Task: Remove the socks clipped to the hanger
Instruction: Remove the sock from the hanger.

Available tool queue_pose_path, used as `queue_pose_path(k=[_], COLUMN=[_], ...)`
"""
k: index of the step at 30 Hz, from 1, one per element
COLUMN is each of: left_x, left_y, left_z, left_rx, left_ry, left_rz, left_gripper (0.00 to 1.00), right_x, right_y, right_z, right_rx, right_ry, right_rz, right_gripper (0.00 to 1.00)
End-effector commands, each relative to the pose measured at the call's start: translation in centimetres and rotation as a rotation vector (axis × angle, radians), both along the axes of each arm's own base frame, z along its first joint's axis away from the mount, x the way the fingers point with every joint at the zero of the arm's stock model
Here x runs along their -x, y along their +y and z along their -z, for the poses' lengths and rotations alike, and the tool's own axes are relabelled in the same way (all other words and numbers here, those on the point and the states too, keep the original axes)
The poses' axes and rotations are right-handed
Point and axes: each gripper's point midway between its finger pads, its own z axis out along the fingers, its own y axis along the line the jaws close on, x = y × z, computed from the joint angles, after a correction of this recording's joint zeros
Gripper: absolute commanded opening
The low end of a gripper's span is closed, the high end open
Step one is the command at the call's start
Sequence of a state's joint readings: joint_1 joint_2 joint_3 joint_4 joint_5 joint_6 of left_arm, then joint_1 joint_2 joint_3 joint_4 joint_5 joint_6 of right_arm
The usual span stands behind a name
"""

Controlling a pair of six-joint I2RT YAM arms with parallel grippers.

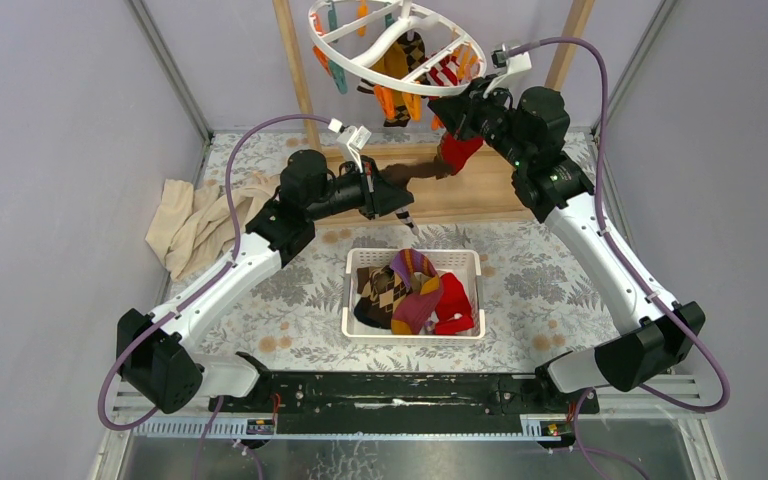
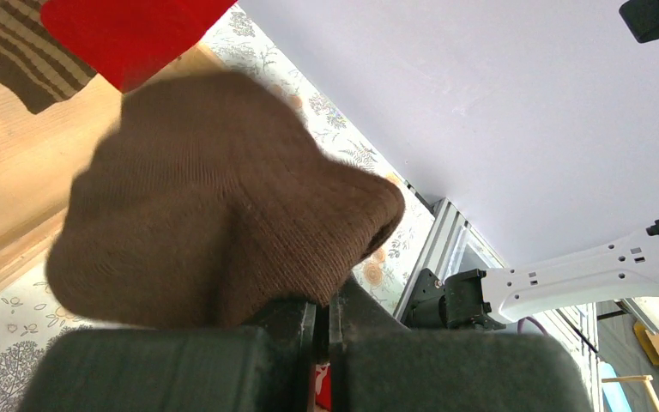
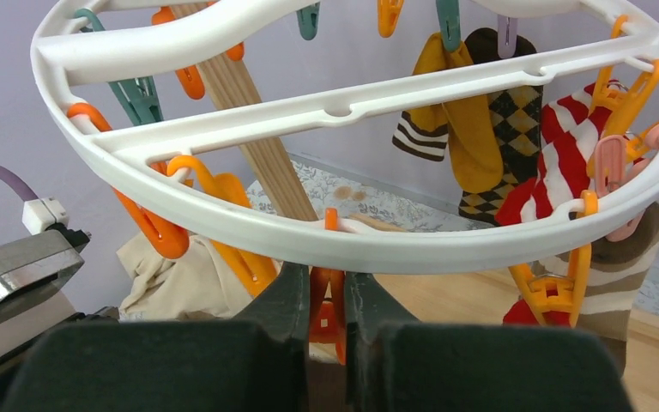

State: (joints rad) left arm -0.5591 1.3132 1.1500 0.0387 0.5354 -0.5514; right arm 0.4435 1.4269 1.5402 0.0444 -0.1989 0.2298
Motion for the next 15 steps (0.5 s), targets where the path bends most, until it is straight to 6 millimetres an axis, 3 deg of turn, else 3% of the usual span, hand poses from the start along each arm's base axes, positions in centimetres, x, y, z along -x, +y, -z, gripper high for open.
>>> queue_pose_path(k=[1, 3, 4, 6, 7, 10, 15], left_x=[0.4, 0.6, 0.7, 0.9, 1.1, 1.7, 3.2], left_y=[0.4, 0.4, 0.4, 0.4, 0.4, 0.3, 0.1], left_z=[-1.9, -2.0, -2.2, -2.4, -2.4, -2.5, -2.1], left_rx=[0.026, 0.029, 0.032, 0.037, 0.039, 0.049, 0.066], left_ry=[-0.030, -0.028, -0.028, -0.024, -0.017, 0.001, 0.056], left_rz=[0.007, 0.011, 0.015, 0.023, 0.028, 0.049, 0.092], left_gripper=[0.00, 0.00, 0.00, 0.00, 0.00, 0.00, 0.02], right_x=[0.9, 0.8, 0.8, 0.9, 1.0, 1.3, 2.5], right_y=[-0.2, -0.2, -0.2, -0.1, -0.1, 0.1, -0.6], right_z=[-3.6, -3.4, -3.4, -3.2, -3.0, -2.2, 1.0], right_rx=[-0.047, -0.048, -0.050, -0.048, -0.046, -0.038, 0.003], right_ry=[-0.096, -0.087, -0.084, -0.070, -0.060, -0.020, 0.096], right_rz=[0.002, 0.002, 0.002, -0.002, -0.007, -0.020, -0.011], right_gripper=[0.00, 0.01, 0.10, 0.44, 0.54, 0.66, 0.74])
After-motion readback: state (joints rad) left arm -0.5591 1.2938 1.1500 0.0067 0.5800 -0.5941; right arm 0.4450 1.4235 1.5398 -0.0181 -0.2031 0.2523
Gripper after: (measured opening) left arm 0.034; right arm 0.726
